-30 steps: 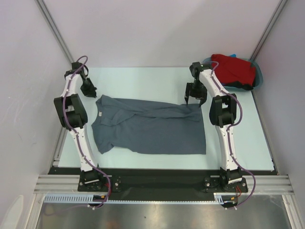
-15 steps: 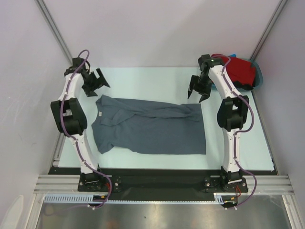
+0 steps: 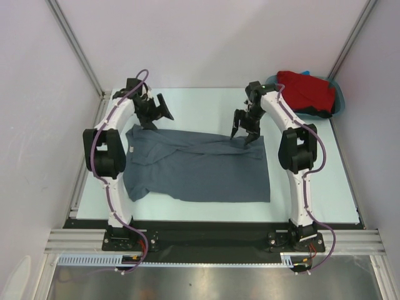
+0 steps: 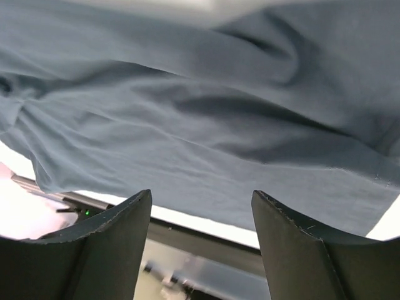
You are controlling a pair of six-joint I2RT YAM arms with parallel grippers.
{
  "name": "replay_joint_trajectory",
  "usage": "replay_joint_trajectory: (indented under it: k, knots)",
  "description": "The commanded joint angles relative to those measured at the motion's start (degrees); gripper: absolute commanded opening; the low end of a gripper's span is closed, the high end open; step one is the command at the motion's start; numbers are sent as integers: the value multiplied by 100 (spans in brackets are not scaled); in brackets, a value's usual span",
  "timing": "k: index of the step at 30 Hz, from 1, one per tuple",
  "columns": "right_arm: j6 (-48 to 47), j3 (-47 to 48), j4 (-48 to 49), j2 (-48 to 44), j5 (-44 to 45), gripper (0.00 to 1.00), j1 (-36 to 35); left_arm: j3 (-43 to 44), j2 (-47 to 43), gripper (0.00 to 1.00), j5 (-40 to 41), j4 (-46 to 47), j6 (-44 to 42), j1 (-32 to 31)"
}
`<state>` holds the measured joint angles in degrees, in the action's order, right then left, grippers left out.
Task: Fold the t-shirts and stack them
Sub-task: Fold the tshirt
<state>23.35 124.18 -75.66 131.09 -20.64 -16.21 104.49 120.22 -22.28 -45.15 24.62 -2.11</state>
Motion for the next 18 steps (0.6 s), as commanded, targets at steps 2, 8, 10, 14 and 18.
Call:
replay_joint_trajectory:
  k: [2,8,10,14,18]
  knots:
    - [467,-525,77,-294,-308,69,276,-191,-596,100,-224,155,148,18]
    - [890,-896,157,-522,-151,67,373,-622,-904,100,-277,243,139,9]
    - [925,-887,78,-549,103,68,364,-780,-966,100,-277,261,122,9]
    - [908,-869,-45,-672,754,71,373,-947,-1080,100,-285,287,104,9]
    - [776,-852,-309,-637,1211,74,373,-1027,-1080,100,-391,348,130,0]
